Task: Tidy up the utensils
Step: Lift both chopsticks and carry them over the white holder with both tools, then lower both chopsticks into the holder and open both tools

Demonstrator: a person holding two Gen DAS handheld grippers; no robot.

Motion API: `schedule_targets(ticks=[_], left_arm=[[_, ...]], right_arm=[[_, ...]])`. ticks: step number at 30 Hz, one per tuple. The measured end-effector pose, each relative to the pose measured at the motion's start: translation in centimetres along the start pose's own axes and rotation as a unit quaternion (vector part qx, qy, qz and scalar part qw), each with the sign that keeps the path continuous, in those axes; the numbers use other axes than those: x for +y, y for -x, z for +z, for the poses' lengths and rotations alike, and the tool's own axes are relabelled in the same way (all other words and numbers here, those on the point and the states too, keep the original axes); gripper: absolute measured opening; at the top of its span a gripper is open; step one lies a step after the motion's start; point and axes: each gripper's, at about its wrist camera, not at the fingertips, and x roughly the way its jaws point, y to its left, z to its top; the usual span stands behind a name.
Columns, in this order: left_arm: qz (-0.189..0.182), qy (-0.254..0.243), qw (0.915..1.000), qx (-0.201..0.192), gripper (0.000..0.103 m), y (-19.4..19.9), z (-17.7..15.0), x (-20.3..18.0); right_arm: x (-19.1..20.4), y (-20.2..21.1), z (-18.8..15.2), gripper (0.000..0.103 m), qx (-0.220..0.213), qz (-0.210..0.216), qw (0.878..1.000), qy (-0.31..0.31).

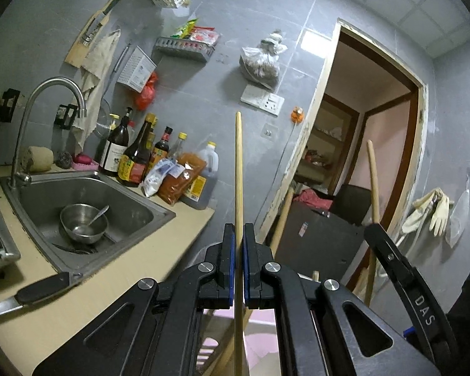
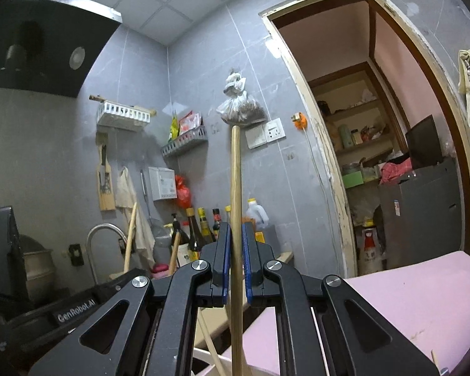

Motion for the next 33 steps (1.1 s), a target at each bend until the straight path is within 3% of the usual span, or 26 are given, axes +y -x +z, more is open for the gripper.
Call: schedule_targets(ticks=[3, 6, 9, 23, 33], left_arm=[[0.006, -0.022, 0.9997, 0.010, 0.003, -0.1, -0.7, -0.7], [0.013, -0.046, 0.9977, 0.049, 0.003, -0.3, -1.5, -1.3], [0.014, -0.062, 0.9967, 0.051, 0.003, 0.4, -1.8, -1.8], [0.024, -0.044, 0.9953, 0.083, 0.003, 0.1, -1.9, -0.9], [0.009, -0.037, 0.9946, 0.097, 0.004, 1.5, -1.6, -1.1]], right_arm=[[0.0, -0.1, -0.3, 0.005, 0.010, -0.001, 1.000, 0.003], [0.1, 0.1, -0.4, 0.005, 0.024, 0.004, 1.000, 0.019], [0.3, 0.3, -0.4, 0.005, 0.051, 0.015, 0.998, 0.044], [0.2, 1.1, -0.8, 0.006, 0.114, 0.039, 0.991, 0.057], [-0.4, 1.6, -1.2, 0.006, 0.155, 0.043, 0.986, 0.045]])
